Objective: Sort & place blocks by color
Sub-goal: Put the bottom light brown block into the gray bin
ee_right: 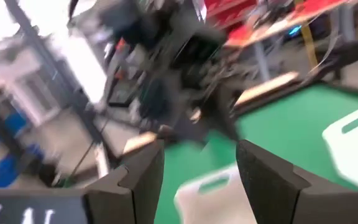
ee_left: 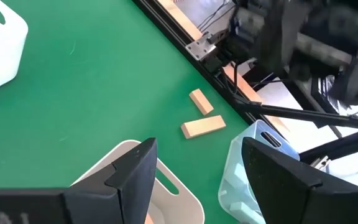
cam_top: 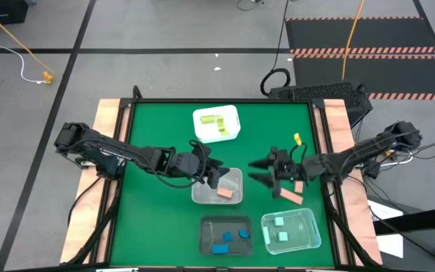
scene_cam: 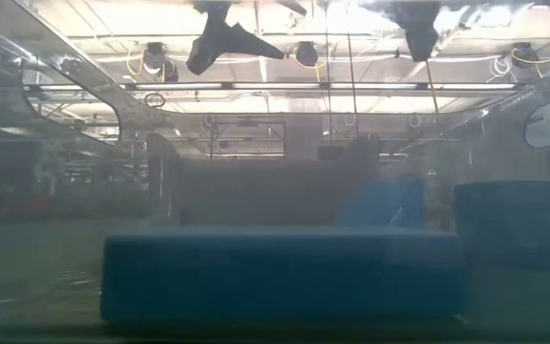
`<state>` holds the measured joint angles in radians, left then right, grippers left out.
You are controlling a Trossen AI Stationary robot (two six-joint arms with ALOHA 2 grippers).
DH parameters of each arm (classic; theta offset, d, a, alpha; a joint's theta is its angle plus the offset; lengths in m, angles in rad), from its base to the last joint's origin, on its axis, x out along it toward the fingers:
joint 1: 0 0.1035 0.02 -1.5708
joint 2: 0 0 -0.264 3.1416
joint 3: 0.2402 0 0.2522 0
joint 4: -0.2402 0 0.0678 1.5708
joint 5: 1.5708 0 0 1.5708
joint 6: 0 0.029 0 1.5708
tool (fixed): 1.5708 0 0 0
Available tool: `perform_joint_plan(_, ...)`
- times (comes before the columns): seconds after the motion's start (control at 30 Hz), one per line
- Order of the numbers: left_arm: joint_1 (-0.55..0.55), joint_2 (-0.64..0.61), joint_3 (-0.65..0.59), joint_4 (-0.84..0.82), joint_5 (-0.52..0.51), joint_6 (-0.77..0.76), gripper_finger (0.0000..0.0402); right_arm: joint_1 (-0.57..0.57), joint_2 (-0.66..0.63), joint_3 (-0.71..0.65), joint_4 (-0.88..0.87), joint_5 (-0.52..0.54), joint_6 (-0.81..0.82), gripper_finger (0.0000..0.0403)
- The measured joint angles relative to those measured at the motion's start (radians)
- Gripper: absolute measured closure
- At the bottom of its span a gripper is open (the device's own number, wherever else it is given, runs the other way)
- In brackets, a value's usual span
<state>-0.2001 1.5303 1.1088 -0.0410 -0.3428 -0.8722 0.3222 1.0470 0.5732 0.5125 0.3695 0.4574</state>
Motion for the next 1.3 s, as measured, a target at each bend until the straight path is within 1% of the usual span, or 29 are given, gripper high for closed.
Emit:
perform_joint_plan(0.1,0.000,0.000,0.000,0.000,0.000,0.000,0.0165,-0.047,0.000,0.000,0.038,0.019,0.008,0.0213)
perform_joint_plan(0.2,-0.001,0.000,0.000,0.000,0.000,0.000,0.0165,-0.082,-0.005,0.022,-0.079,0.020,0.009,0.0211)
perform_joint_plan(0.33,-0.001,0.000,0.000,0.000,0.000,0.000,0.0165,-0.128,-0.004,0.113,-0.454,0.019,-0.005,0.0204)
perform_joint_plan(0.43,0.002,0.000,0.000,-0.001,0.000,0.001,0.0165,-0.157,0.002,0.186,-0.760,0.017,0.035,0.0203)
perform_joint_plan(0.47,0.003,0.000,0.000,-0.001,0.000,0.003,0.0165,-0.165,0.003,0.205,-0.866,-0.001,0.062,0.0203)
perform_joint_plan(0.53,0.007,0.000,0.000,-0.001,0.000,0.003,0.0165,-0.183,0.003,0.232,-1.052,-0.076,0.124,0.0203)
perform_joint_plan(0.63,0.020,0.000,0.000,-0.001,0.000,0.003,0.0165,-0.192,0.003,0.234,-1.251,-0.200,0.250,0.0203)
perform_joint_plan(0.7,0.030,0.000,0.000,-0.001,0.000,0.003,0.0165,-0.192,0.009,0.233,-1.364,-0.243,0.326,0.0202)
perform_joint_plan(0.77,0.042,0.000,0.000,-0.001,0.001,0.004,0.0165,-0.185,0.025,0.234,-1.449,-0.250,0.381,0.0202)
perform_joint_plan(0.83,0.054,0.000,0.000,-0.001,0.000,0.003,0.0165,-0.174,0.045,0.233,-1.508,-0.256,0.414,0.0202)
perform_joint_plan(0.9,0.066,0.000,0.000,-0.001,0.000,0.002,0.0165,-0.157,0.067,0.233,-1.521,-0.280,0.421,0.0202)
perform_joint_plan(0.97,0.072,0.000,0.000,0.000,0.000,0.002,0.0165,-0.136,0.094,0.233,-1.518,-0.297,0.421,0.0202)
perform_joint_plan(1.17,0.078,0.000,0.000,0.000,0.000,-0.002,0.0165,-0.092,0.181,0.226,-1.503,-0.297,0.390,0.0202)
perform_joint_plan(1.3,0.076,0.000,0.000,0.000,0.000,-0.003,0.0165,-0.076,0.234,0.215,-1.446,-0.363,0.384,0.0202)
